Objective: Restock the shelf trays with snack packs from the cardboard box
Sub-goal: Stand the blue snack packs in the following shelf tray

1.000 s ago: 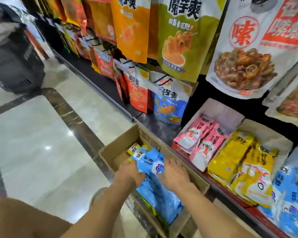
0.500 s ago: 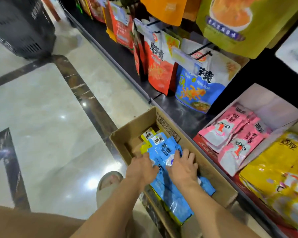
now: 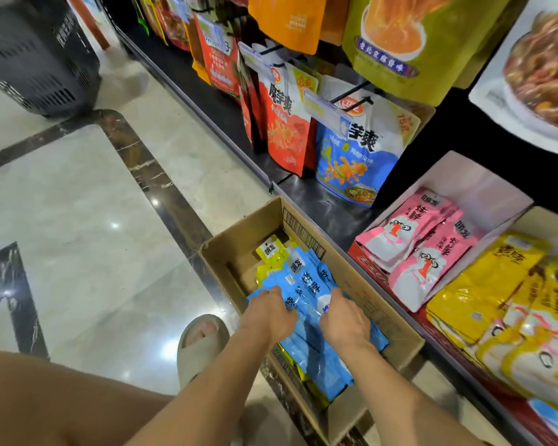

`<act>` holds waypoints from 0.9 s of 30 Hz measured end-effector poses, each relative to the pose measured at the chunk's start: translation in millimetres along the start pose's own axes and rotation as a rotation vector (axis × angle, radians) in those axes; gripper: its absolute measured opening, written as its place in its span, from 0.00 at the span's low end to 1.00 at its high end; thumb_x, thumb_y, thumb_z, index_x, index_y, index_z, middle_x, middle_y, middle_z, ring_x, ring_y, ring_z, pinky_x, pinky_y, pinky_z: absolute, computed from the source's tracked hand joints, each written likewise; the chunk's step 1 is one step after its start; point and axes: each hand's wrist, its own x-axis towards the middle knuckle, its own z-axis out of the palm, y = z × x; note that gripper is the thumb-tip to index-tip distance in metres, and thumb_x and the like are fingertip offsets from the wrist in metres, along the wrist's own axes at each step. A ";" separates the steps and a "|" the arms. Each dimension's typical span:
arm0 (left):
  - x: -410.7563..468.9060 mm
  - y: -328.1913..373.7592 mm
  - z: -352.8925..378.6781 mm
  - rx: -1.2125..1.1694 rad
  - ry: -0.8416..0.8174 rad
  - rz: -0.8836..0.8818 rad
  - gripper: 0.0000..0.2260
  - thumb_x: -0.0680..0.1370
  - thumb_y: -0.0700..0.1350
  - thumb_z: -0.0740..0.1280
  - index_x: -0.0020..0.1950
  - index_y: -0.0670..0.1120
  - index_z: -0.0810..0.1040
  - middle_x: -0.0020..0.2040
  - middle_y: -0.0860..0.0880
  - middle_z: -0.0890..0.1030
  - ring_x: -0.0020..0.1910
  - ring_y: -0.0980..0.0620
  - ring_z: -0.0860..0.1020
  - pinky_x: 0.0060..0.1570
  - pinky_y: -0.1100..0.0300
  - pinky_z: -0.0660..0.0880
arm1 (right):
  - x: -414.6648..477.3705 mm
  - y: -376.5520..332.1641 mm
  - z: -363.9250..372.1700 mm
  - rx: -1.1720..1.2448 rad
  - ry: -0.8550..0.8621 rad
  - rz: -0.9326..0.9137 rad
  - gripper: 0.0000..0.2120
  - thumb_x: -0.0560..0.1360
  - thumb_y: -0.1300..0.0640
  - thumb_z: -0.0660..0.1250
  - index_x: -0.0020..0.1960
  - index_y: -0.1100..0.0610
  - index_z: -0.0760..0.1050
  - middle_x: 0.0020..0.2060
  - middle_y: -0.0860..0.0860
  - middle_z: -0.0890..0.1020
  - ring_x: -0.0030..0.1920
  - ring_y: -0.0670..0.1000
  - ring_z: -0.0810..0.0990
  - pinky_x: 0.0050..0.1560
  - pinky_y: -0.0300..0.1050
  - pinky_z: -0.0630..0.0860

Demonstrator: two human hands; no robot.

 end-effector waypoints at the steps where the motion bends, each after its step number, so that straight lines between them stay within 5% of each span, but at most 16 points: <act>1: 0.1 2.1 3.3 -0.022 -0.016 -0.015 0.28 0.79 0.52 0.62 0.76 0.42 0.62 0.72 0.41 0.70 0.70 0.41 0.70 0.66 0.51 0.70 | -4.0 3.6 -5.1 0.014 0.027 -0.007 0.15 0.79 0.59 0.63 0.64 0.57 0.67 0.54 0.57 0.82 0.54 0.60 0.82 0.42 0.49 0.73; 8: -6.1 26.9 28.9 -0.312 -0.094 -0.136 0.37 0.80 0.53 0.65 0.80 0.40 0.49 0.75 0.40 0.65 0.68 0.42 0.73 0.64 0.50 0.72 | -28.6 33.3 -53.2 0.117 0.243 -0.009 0.15 0.79 0.52 0.66 0.62 0.56 0.68 0.57 0.56 0.82 0.57 0.60 0.81 0.49 0.51 0.76; 12: 2.5 42.3 52.7 -0.409 -0.034 -0.237 0.43 0.74 0.59 0.72 0.78 0.37 0.55 0.76 0.37 0.63 0.71 0.38 0.68 0.68 0.45 0.70 | -38.3 54.2 -66.3 0.199 0.271 0.016 0.19 0.80 0.51 0.66 0.67 0.55 0.66 0.58 0.55 0.81 0.58 0.60 0.80 0.49 0.50 0.74; 14: 6.3 53.0 62.1 -0.362 -0.086 -0.299 0.52 0.72 0.66 0.70 0.80 0.40 0.44 0.80 0.38 0.50 0.75 0.36 0.61 0.69 0.43 0.68 | -40.7 62.8 -69.5 0.226 0.286 0.033 0.20 0.80 0.51 0.66 0.68 0.54 0.66 0.58 0.55 0.81 0.58 0.60 0.80 0.48 0.50 0.74; 17: 14.6 66.7 75.2 -0.246 -0.097 -0.384 0.60 0.64 0.77 0.65 0.80 0.45 0.38 0.79 0.41 0.37 0.72 0.33 0.64 0.66 0.42 0.71 | -41.3 72.8 -71.2 0.272 0.304 0.060 0.18 0.79 0.51 0.68 0.65 0.55 0.68 0.59 0.55 0.81 0.57 0.58 0.80 0.46 0.48 0.73; 22: 33.3 83.6 100.8 -0.113 0.002 -0.490 0.65 0.60 0.80 0.63 0.80 0.43 0.39 0.77 0.38 0.42 0.72 0.34 0.64 0.68 0.43 0.68 | -36.8 80.7 -70.5 0.375 0.299 0.080 0.24 0.77 0.50 0.71 0.69 0.53 0.67 0.61 0.54 0.80 0.59 0.56 0.80 0.50 0.50 0.79; 27: 29.1 92.7 111.9 -0.082 0.087 -0.487 0.57 0.67 0.72 0.69 0.80 0.42 0.42 0.77 0.39 0.45 0.74 0.34 0.59 0.69 0.43 0.63 | -34.3 87.7 -68.0 0.409 0.304 0.069 0.19 0.76 0.50 0.72 0.61 0.54 0.69 0.59 0.53 0.81 0.56 0.55 0.81 0.45 0.47 0.79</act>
